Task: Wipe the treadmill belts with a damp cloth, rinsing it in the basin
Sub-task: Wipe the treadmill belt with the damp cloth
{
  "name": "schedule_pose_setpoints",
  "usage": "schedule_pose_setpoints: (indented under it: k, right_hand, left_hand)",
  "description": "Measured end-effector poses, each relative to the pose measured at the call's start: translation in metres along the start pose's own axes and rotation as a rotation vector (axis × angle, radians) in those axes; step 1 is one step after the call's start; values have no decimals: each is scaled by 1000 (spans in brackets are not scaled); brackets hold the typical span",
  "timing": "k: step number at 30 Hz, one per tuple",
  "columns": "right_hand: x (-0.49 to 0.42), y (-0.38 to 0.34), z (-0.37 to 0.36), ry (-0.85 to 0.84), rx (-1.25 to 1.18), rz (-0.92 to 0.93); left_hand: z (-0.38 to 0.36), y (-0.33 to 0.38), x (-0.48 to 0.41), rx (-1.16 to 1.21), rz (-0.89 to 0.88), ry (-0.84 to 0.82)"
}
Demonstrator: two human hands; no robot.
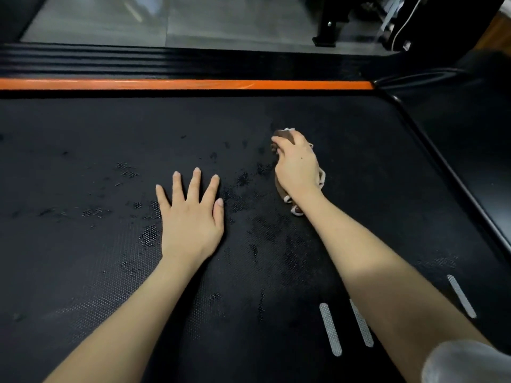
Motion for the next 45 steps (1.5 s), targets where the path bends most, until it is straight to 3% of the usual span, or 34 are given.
schedule_pose_setpoints:
  k: [6, 10, 17, 22, 25, 28, 33, 35, 38, 40, 42, 45]
  right_hand:
    - [-1, 1, -2, 8, 26, 30]
    - [-3, 6, -4, -5, 19, 54]
    - [-18, -14, -9, -24, -8, 51]
    - [74, -51, 9, -81, -157, 251]
    - [55, -44, 9, -153, -123, 358]
    - [-9, -22, -7, -82, -2, 268]
    - [-49, -29, -33, 77, 137, -135]
    - [-21, -60, -36, 68, 100, -68]
    - [40, -95, -35, -72, -87, 258]
    - [38, -82, -25, -87, -151, 371]
    - [8, -54, -24, -99, -60, 346]
    - [-52, -2, -25, 6, 22, 77]
  left_hand:
    - [11, -9, -27, -6, -34, 22]
    - [-3, -26, -58, -52, 23, -75]
    - [-8, -26, -58, -26, 25, -30]
    - [-11, -27, -57, -20, 12, 10]
    - [-11, -28, -57, -32, 13, 12]
    - [-12, -28, -57, -44, 18, 9]
    - [-11, -27, -58, -30, 27, -3]
    - [-11, -27, -58, -29, 28, 1]
    - [-11, -29, -58, -26, 20, 14]
    - [-11, -29, -57, -26, 18, 10]
    - [-11, -30, -57, -17, 17, 9]
    - [-12, -29, -57, -7, 27, 10]
Point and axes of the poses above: each hand's wrist, its own x-axis away from the middle knuckle, its own z-axis out of the back of the hand, y = z × x, the point moved 6 cm from there along -x, towards the middle knuckle, and after that the axes turned 8 degrees about y, right-handed, at the moved point
